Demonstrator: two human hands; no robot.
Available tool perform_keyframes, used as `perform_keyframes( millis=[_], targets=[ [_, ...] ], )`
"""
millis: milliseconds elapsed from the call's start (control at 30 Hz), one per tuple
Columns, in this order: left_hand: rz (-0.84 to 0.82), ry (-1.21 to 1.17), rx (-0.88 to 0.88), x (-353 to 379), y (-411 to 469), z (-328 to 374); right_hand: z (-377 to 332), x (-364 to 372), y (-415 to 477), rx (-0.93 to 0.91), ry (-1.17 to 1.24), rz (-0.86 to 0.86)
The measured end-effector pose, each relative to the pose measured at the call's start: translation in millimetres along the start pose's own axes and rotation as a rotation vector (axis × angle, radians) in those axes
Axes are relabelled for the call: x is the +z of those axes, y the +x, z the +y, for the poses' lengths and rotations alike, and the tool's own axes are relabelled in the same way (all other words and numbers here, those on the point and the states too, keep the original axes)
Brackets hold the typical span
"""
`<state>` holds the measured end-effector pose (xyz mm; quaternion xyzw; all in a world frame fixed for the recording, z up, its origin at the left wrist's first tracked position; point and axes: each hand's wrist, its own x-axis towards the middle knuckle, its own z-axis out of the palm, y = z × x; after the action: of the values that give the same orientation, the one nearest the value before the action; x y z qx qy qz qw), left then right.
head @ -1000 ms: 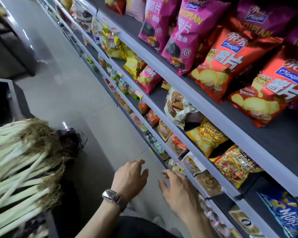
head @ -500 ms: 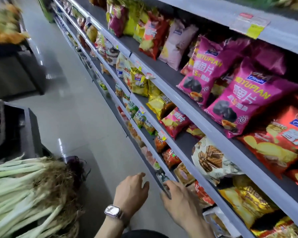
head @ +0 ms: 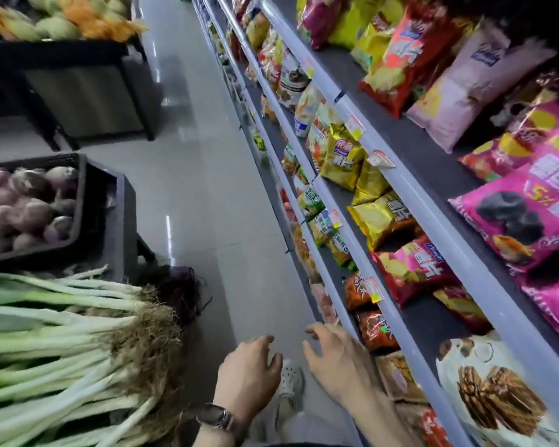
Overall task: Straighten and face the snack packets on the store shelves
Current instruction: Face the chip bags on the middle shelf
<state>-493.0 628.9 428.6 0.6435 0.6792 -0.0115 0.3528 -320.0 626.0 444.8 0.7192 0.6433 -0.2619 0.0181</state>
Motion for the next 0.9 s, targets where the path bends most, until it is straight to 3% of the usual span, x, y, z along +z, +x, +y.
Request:
perform_keyframes(
  millis=[267, 533, 900],
  targets=[
    [0.1, 0.021, -0.083, -56, 93, 48, 8, -56, 97, -0.15, 0.001, -0.013],
    [0.229, -0.043, -0.12, -114, 183, 84, 13, -96, 184, -0.176, -0.005, -0.016],
    [0.136, 0.026, -0.066, -181, 308, 56, -59, -133, 342, -0.148, -0.008, 0.032]
  ],
)
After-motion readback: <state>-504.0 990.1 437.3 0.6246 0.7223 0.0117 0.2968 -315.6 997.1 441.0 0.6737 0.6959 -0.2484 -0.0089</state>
